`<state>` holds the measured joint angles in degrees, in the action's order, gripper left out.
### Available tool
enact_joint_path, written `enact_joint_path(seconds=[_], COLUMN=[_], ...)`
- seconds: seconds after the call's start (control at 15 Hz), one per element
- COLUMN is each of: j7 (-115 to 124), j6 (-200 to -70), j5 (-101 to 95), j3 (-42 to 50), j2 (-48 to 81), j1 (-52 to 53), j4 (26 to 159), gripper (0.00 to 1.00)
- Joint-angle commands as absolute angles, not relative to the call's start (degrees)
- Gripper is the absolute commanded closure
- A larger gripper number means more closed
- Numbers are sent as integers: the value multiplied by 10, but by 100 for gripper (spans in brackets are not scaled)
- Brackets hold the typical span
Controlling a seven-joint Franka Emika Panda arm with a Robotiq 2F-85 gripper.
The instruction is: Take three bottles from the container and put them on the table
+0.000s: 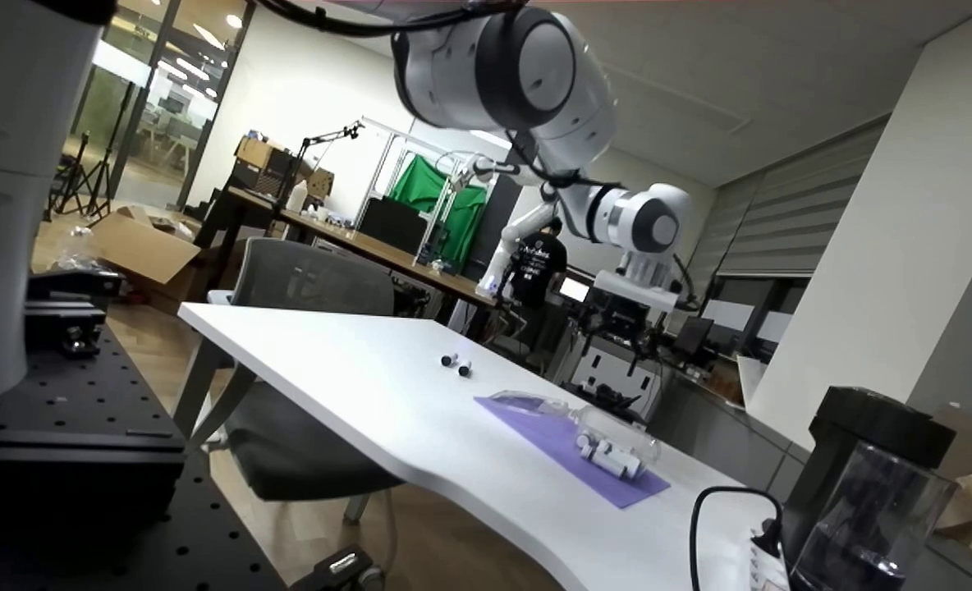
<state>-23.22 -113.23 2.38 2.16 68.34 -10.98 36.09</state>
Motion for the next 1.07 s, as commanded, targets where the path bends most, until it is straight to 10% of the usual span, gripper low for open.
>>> enact_joint_path(seconds=[0.0,1.0], j7=[-258,-288], j6=[-1083,-1040], j5=[15,-26], j3=[32,61], j2=[696,722], j1=[-145,-147], j4=[326,295], gripper=[0,0])
